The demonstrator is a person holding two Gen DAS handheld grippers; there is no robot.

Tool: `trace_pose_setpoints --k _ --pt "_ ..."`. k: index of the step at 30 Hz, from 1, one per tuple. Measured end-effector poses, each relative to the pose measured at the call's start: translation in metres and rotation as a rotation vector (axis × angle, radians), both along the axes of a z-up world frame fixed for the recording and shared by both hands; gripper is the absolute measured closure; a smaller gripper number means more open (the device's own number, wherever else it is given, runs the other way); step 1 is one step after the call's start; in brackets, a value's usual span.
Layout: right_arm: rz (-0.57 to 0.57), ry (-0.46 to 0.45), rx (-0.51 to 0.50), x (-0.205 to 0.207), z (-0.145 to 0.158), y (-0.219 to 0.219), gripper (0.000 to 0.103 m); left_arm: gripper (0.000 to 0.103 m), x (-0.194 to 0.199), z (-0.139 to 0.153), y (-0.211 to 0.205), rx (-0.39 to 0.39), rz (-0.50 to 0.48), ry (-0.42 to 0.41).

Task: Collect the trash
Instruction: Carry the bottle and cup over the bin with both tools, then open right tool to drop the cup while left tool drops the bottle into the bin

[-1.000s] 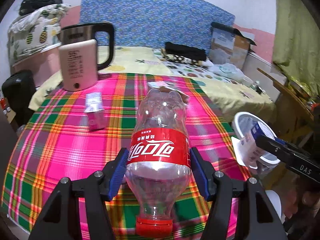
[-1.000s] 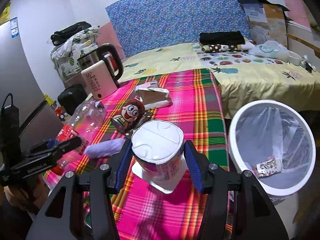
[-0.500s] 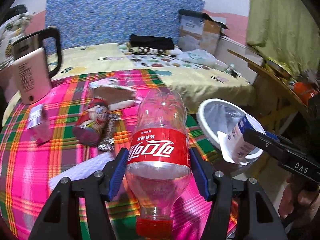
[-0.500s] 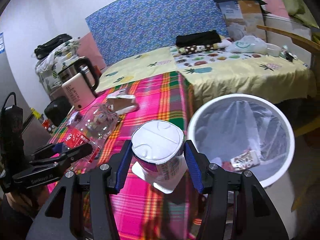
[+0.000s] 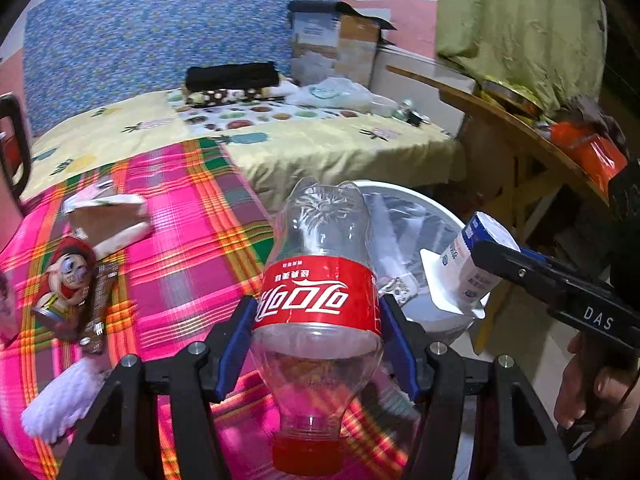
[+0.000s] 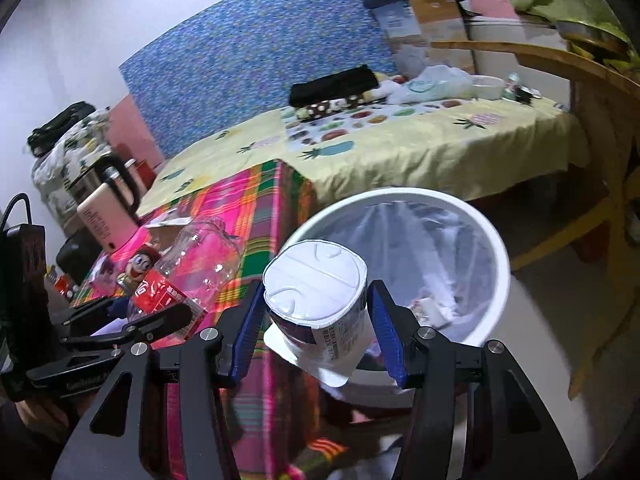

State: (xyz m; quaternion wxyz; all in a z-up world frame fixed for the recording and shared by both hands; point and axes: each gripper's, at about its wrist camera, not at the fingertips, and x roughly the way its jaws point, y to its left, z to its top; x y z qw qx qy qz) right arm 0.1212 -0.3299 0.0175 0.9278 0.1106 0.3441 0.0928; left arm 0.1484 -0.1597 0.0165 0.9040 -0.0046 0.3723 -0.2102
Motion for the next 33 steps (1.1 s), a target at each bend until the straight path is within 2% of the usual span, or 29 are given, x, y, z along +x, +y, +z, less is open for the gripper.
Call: trace_pose_setpoints --k 9,22,33 --pt "-0.059 0.027 -0.007 0.006 -0.009 -0.02 0.049 0.039 0.014 -0.007 -0.031 0.002 -0.068 0.019" --pt "-0.062 0.103 -0.028 0.017 -0.025 -0.031 0.049 0.039 0.031 -0.025 -0.056 0.001 -0.136 0.082" --pt "-0.076 0.08 -0.04 0.016 -0.023 -0.032 0.049 0.03 0.028 -0.014 -0.048 -0.051 -0.128 0.044"
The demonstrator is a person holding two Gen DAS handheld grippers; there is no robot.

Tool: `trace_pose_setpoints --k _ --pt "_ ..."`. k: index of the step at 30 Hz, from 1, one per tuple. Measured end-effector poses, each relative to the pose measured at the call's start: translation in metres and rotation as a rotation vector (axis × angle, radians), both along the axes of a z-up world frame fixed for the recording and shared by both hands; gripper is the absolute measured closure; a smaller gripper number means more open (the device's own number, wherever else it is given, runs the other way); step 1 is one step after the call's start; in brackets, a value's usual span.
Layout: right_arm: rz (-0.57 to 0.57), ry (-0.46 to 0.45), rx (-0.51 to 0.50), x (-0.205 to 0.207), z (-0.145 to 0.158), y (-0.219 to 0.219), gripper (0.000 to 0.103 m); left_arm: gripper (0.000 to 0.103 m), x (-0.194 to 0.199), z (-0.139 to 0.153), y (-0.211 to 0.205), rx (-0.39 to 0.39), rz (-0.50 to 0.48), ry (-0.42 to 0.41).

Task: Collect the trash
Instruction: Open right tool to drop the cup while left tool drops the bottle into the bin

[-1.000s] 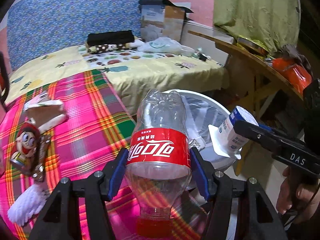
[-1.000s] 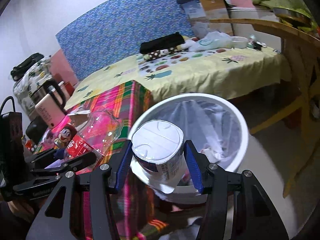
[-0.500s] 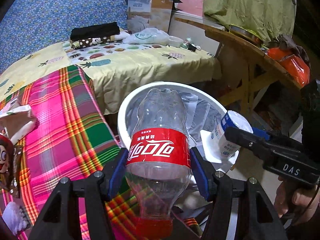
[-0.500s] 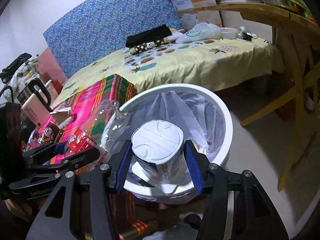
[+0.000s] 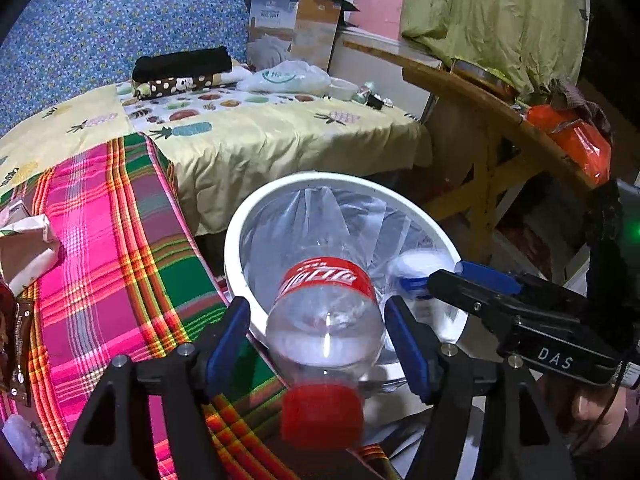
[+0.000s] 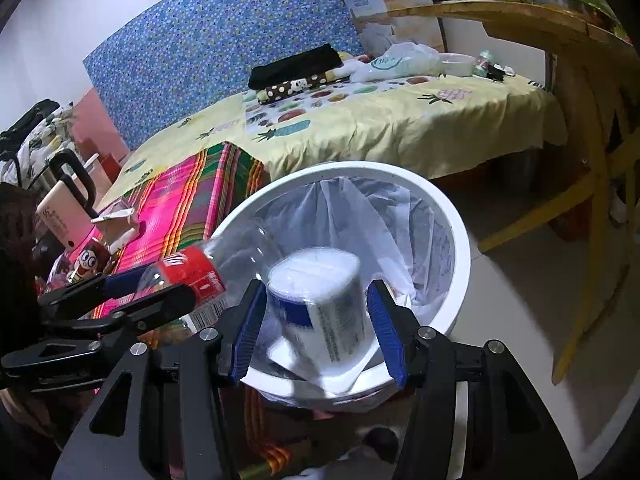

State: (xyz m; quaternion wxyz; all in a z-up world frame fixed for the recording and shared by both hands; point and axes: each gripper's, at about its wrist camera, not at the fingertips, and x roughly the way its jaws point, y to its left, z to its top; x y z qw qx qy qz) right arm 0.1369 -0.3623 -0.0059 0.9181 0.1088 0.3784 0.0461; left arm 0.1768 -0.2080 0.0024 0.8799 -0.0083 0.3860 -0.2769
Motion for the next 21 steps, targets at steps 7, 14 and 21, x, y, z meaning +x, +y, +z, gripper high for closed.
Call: trace_pose_setpoints --k 7,14,21 --pt "0.0 -0.016 -0.009 -0.003 0.005 0.002 0.049 0.029 -0.004 0.007 0.009 -0.019 0.019 -0.012" --pt "0.016 -0.033 -0.004 -0.01 0.012 0.01 0.049 0.029 -0.015 0.009 0.026 -0.024 0.042 0.0" --pt "0.072 -0.033 -0.005 -0.016 0.016 0.029 0.049 0.03 -0.031 0.008 0.051 -0.018 0.094 -0.004"
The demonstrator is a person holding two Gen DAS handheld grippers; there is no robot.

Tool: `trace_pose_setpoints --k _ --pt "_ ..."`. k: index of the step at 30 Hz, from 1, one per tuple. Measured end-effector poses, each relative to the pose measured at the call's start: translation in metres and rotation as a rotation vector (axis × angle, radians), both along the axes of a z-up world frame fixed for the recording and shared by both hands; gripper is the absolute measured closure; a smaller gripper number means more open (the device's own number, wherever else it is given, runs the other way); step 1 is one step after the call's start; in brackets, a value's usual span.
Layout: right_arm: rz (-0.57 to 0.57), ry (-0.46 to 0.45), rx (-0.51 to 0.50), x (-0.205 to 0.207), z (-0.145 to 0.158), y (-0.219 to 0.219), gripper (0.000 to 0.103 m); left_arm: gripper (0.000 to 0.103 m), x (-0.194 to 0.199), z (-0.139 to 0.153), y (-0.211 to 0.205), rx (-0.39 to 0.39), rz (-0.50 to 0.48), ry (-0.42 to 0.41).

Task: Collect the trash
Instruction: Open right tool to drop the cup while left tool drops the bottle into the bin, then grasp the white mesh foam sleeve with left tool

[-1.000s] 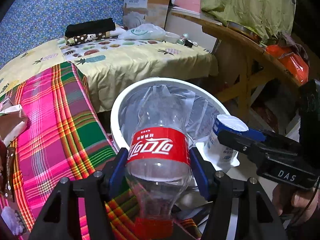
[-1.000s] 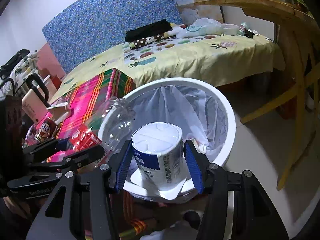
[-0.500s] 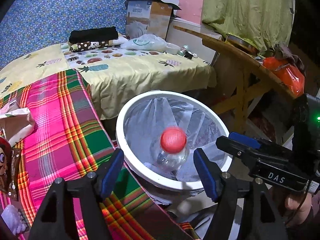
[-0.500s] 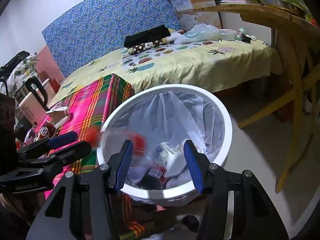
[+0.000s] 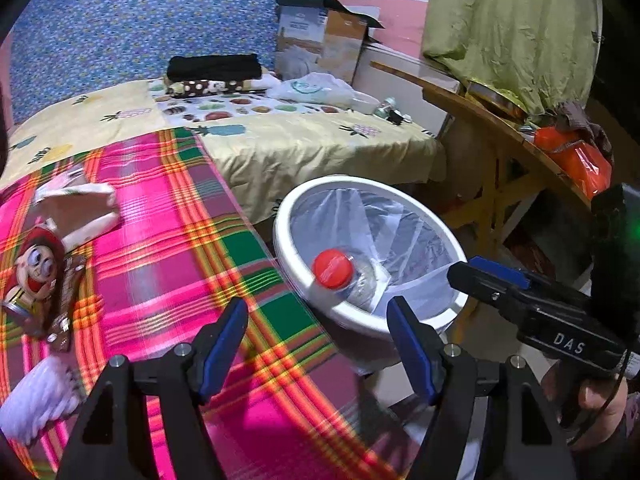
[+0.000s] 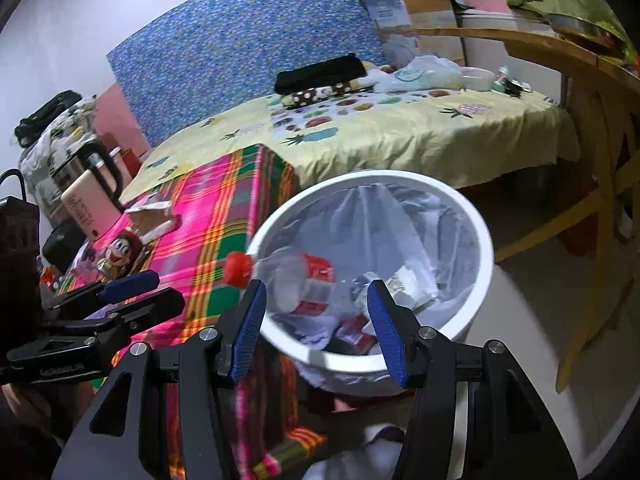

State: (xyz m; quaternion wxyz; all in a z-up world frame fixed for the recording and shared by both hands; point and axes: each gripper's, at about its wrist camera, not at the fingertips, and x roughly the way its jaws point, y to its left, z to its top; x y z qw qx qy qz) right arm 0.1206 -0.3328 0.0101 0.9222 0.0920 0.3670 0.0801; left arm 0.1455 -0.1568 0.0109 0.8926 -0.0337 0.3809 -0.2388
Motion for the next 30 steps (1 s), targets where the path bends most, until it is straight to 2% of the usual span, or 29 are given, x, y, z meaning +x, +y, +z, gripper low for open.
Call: trace_pose_setpoints --k 30 --pt "0.201 -0.041 -0.034 -0.022 0.016 0.078 0.049 0.03 -0.056 0.008 0.09 0.028 0.226 -0.081"
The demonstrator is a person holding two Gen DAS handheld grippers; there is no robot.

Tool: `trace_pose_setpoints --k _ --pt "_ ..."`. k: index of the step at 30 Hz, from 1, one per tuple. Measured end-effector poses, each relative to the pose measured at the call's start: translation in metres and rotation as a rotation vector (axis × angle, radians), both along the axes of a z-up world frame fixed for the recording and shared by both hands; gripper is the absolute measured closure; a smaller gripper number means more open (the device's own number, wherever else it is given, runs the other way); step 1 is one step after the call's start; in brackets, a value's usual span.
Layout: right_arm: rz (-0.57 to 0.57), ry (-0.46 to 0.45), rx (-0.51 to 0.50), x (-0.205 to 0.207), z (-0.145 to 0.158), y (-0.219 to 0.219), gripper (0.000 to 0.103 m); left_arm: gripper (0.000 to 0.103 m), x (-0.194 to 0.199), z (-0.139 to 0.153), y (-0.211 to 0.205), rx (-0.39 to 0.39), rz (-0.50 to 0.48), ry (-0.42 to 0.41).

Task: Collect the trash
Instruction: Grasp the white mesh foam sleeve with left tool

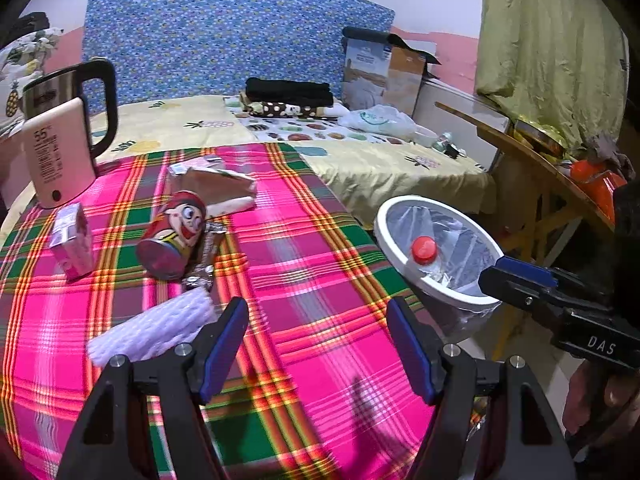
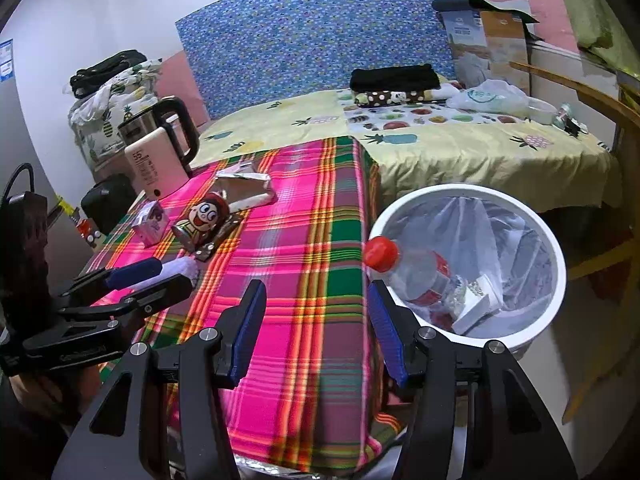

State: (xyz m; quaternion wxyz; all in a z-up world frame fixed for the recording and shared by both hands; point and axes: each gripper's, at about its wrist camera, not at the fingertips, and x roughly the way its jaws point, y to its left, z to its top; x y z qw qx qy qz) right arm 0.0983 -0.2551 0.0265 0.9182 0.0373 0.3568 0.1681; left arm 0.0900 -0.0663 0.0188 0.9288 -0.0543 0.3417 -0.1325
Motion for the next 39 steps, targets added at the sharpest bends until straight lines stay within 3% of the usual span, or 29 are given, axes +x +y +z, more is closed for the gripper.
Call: trace_pose_setpoints --k 22,39 --pt "0.119 0.028 0.015 -0.003 -0.01 0.041 0.049 0.03 -0.022 -0.013 0.069 -0.003 0.187 0.023" --pt "0.161 0.073 0.01 0.009 -0.012 0.057 0.049 0.03 0.007 -0.033 0.101 0.096 0.215 0.06"
